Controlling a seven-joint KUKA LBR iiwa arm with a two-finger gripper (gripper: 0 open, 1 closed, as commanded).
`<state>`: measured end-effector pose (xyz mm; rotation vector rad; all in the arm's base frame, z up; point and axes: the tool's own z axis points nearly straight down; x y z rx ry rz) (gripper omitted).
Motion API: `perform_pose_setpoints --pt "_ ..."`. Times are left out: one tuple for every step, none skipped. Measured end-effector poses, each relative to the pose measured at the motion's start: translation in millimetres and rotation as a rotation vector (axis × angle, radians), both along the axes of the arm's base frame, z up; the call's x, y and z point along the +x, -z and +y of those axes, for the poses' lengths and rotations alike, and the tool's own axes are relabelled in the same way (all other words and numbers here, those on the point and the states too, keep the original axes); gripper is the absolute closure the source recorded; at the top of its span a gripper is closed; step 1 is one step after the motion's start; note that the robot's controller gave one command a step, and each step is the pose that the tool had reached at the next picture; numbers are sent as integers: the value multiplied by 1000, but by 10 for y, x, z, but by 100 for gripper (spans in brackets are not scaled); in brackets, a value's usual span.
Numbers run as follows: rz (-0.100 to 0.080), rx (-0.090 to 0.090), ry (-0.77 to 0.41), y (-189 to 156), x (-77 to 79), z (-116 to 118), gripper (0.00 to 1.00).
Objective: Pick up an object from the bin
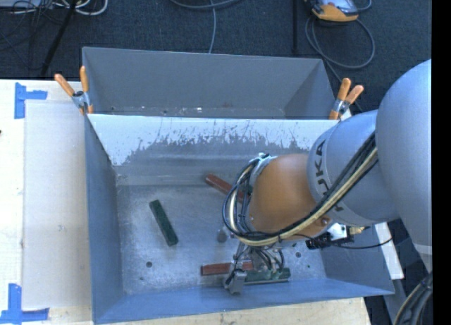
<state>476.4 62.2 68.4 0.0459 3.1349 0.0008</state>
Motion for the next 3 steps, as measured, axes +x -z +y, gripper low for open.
perform_pose_setpoints --pt "6 0 -1 -20 -3 13 100" --pt "-1 0 -19 -1056 39 -78 100" --pt "1 0 -6 -1591 28 -44 100"
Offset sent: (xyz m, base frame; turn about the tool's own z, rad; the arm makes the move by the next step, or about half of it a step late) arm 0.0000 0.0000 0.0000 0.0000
